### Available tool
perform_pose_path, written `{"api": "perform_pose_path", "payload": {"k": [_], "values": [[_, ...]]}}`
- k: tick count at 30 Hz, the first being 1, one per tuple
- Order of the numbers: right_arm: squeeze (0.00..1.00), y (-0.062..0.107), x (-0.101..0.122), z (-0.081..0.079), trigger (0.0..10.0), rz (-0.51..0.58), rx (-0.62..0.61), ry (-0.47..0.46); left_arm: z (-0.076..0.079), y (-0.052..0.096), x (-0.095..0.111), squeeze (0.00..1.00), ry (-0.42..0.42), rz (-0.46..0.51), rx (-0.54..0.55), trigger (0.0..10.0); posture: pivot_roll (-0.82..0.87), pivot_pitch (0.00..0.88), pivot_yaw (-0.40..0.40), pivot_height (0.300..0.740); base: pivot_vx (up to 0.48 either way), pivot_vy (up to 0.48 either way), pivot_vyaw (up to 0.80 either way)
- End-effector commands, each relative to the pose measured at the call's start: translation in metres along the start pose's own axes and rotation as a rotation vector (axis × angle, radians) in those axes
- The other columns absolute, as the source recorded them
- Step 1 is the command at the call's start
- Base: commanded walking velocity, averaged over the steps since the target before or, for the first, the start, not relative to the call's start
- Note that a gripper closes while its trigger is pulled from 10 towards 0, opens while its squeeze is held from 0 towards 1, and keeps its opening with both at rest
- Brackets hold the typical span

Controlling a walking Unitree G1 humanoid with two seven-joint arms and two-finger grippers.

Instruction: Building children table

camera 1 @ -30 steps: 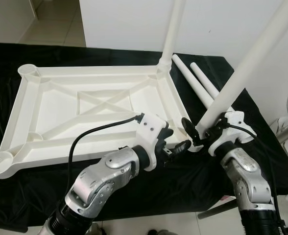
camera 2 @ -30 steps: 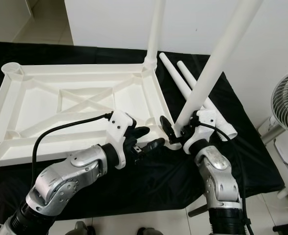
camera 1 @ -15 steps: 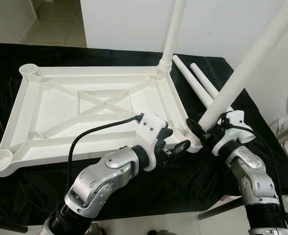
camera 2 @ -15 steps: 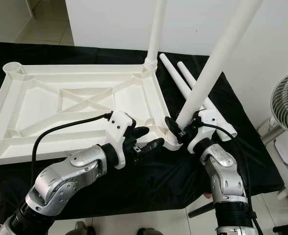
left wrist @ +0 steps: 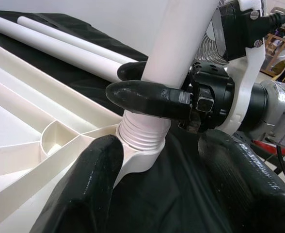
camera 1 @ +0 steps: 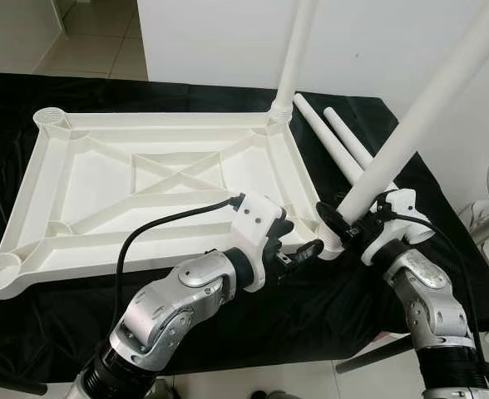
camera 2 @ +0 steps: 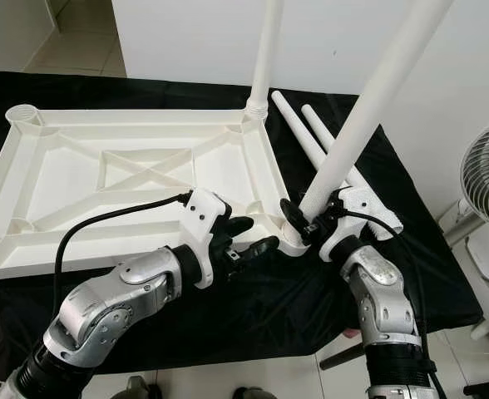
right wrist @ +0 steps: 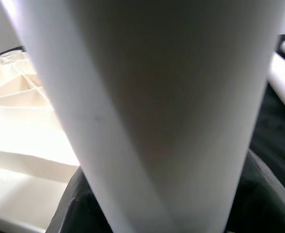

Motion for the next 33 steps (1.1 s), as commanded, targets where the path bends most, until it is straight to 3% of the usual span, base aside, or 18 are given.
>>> {"api": "perform_pose_path", "payload": {"k": [1,21,26,28,33], "values": [[0.00,0.004,-0.011,0.000,10.0,-0.051,-0.050,-0.024,0.012,0.000,-0.006,0.00,0.004,-0.031,-0.082,10.0,-0.01,0.131,-0.065,0.740,0.000,0.000,0.00],[0.00,0.006,-0.006,-0.011,10.0,-0.084,-0.236,-0.042,0.013,0.000,-0.007,0.00,0.003,-0.038,-0.090,10.0,-0.02,0.123,-0.065,0.740,0.000,0.000,0.00],[0.00,0.006,-0.006,-0.013,10.0,-0.103,-0.315,-0.068,0.013,0.000,-0.007,0.00,0.005,-0.039,-0.088,10.0,-0.01,0.122,-0.072,0.740,0.000,0.000,0.00],[0.00,0.008,-0.014,-0.014,10.0,-0.160,-0.439,-0.085,0.013,0.000,-0.008,0.00,0.005,-0.038,-0.087,10.0,-0.01,0.116,-0.078,0.740,0.000,0.000,0.00],[0.00,0.010,-0.019,-0.015,10.0,-0.200,-0.516,-0.087,0.013,-0.001,-0.008,0.00,0.006,-0.037,-0.087,10.0,-0.01,0.111,-0.082,0.740,0.000,0.000,0.00]]}}
Point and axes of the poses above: a point about 5 cm out from each wrist's last joint towards the gripper, its own y axis pointing back from the gripper into the wrist, its own x axis along the axis of the wrist's last joint, z = x × y, the point moved 5 cm from there along -y, pointing out of the wrist towards the gripper, and after that the axes turned 14 degrees about y, right-handed, at the moved point
